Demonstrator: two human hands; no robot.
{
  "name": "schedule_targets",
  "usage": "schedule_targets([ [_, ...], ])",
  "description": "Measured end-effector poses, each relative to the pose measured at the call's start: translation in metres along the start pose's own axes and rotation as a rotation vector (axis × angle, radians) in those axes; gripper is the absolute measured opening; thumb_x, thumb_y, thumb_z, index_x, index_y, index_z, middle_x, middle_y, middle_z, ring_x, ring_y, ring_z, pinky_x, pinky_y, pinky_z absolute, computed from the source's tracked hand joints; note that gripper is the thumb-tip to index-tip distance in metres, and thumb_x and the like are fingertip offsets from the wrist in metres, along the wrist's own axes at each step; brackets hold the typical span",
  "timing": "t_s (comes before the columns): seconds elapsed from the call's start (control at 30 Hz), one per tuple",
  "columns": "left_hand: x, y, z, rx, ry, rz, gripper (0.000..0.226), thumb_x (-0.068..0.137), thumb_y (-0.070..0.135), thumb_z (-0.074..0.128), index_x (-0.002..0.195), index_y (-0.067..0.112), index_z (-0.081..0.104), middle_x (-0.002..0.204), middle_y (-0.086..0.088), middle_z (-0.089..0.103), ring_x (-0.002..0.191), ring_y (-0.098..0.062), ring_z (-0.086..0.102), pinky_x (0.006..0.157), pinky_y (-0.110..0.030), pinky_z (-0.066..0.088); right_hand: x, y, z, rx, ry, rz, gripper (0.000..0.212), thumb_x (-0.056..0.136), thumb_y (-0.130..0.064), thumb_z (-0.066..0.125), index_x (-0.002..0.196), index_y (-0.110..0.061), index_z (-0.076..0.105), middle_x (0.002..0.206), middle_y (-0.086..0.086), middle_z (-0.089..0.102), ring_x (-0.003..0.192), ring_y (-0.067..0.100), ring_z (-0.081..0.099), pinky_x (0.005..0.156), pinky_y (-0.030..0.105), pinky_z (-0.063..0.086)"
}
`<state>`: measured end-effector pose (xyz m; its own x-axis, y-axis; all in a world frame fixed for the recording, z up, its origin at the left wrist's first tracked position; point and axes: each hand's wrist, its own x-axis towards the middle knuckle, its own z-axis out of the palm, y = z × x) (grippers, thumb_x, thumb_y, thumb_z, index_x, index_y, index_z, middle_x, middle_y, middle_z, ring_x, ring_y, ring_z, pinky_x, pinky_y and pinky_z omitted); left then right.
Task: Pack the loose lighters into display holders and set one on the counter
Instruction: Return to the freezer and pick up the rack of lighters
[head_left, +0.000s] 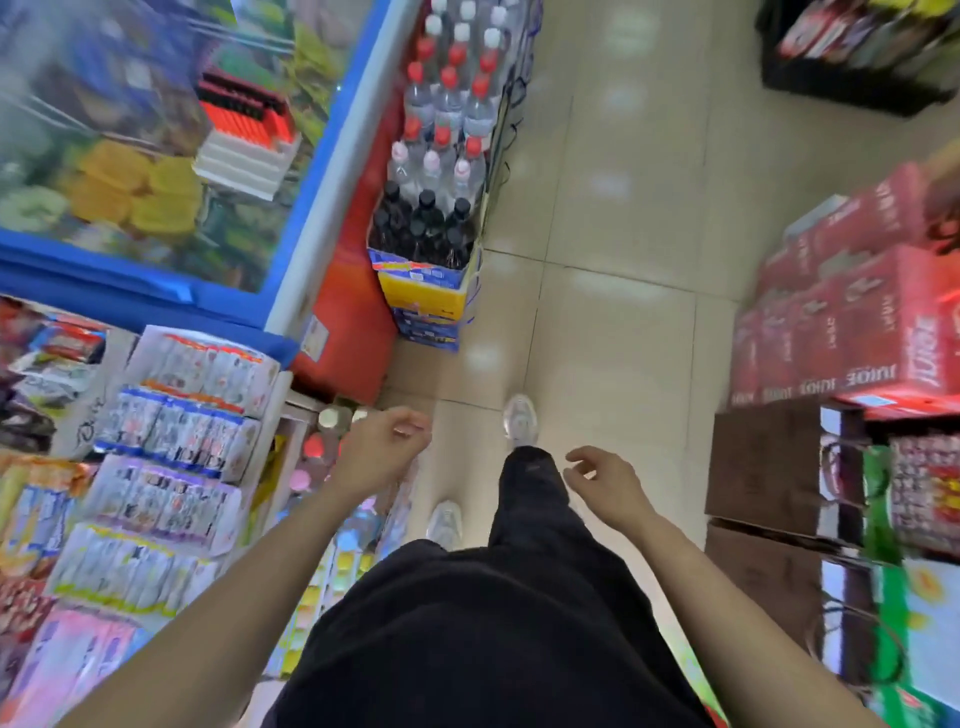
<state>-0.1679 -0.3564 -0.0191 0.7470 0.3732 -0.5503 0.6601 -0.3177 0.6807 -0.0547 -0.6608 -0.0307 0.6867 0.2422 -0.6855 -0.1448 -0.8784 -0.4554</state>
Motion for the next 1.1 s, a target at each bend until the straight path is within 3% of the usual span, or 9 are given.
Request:
schedule_targets([
  [0.1,0.041,0.025,-0.009,0.0,0.009,-0.012,0.034,0.067,0.054,0.06,0.088,0.033,0.076,0.086,0.014,0.076,0.082,-0.001,0.069,0.08,-0.028,0.053,0.049,-0.016,-0.028,-0.044,-0.066,-0.012,0.028,0.092,-0.032,0.063,0.119,-0.025,0.068,0.108,-0.004,0.07,0.103,0.018,0.063,0.081,0.025,0.038],
  [0.17,0.071,0.049,-0.016,0.016,0.033,-0.047,0.01,0.077,0.04,0.069,0.084,0.036,0.074,0.085,0.014,0.076,0.079,0.003,0.068,0.075,-0.022,0.052,0.091,-0.036,-0.053,-0.051,-0.101,-0.038,0.031,0.092,-0.032,0.062,0.123,-0.025,0.067,0.109,-0.004,0.07,0.105,0.018,0.064,0.082,0.025,0.04],
  [0.23,0.093,0.066,-0.026,0.001,0.035,-0.07,0.014,0.085,0.024,0.073,0.082,0.037,0.071,0.084,0.018,0.075,0.077,0.005,0.067,0.07,-0.015,0.05,0.124,-0.067,-0.077,-0.064,-0.122,-0.089,0.032,0.093,-0.031,0.062,0.124,-0.024,0.066,0.111,-0.004,0.07,0.105,0.019,0.064,0.085,0.026,0.042],
  [0.33,0.116,0.083,-0.041,-0.03,0.083,-0.126,0.008,0.076,0.038,0.068,0.083,0.038,0.071,0.086,0.025,0.073,0.078,0.002,0.068,0.074,-0.021,0.052,0.165,-0.121,-0.106,-0.089,-0.161,-0.186,0.031,0.094,-0.028,0.062,0.124,-0.021,0.067,0.107,-0.004,0.07,0.104,0.018,0.063,0.09,0.028,0.045],
  [0.53,0.145,0.089,-0.074,-0.158,0.179,-0.25,0.015,0.072,0.042,0.066,0.085,0.039,0.069,0.084,0.011,0.074,0.082,-0.005,0.067,0.08,-0.025,0.052,0.222,-0.228,-0.13,-0.09,-0.237,-0.411,0.025,0.093,-0.025,0.063,0.116,-0.019,0.07,0.098,-0.004,0.07,0.086,0.016,0.062,0.086,0.03,0.049],
  [0.67,0.178,0.082,-0.114,-0.252,0.347,-0.275,0.036,0.072,0.043,0.068,0.106,0.031,0.071,0.099,0.011,0.073,0.09,-0.003,0.067,0.091,-0.034,0.055,0.259,-0.307,-0.125,-0.099,-0.281,-0.493,0.034,0.091,-0.031,0.068,0.125,-0.025,0.066,0.106,-0.008,0.065,0.077,0.008,0.059,0.086,0.028,0.051],
  [0.8,0.22,0.079,-0.166,-0.336,0.574,-0.291,0.058,0.083,0.029,0.074,0.136,0.033,0.051,0.114,0.011,0.065,0.091,-0.013,0.066,0.082,-0.04,0.054,0.284,-0.379,-0.106,-0.09,-0.299,-0.581,0.056,0.084,-0.033,0.078,0.136,-0.026,0.057,0.115,-0.009,0.058,0.083,0.012,0.063,0.084,0.03,0.055],
  [0.93,0.261,0.069,-0.225,-0.291,0.795,-0.298,0.085,0.083,0.026,0.082,0.153,0.022,0.033,0.14,-0.006,0.042,0.107,-0.021,0.059,0.087,-0.038,0.053,0.309,-0.438,-0.079,-0.095,-0.331,-0.616,0.071,0.081,-0.039,0.081,0.143,-0.031,0.049,0.125,-0.01,0.055,0.091,0.007,0.06,0.08,0.022,0.05],
  [1.1,0.299,0.056,-0.289,-0.185,0.793,-0.327,0.099,0.081,0.039,0.083,0.158,0.021,0.024,0.154,-0.014,0.03,0.142,-0.035,0.031,0.113,-0.054,0.036,0.33,-0.507,-0.047,-0.105,-0.415,-0.598,0.067,0.086,-0.04,0.077,0.144,-0.034,0.045,0.133,-0.014,0.051,0.104,0.005,0.057,0.089,0.018,0.046],
])
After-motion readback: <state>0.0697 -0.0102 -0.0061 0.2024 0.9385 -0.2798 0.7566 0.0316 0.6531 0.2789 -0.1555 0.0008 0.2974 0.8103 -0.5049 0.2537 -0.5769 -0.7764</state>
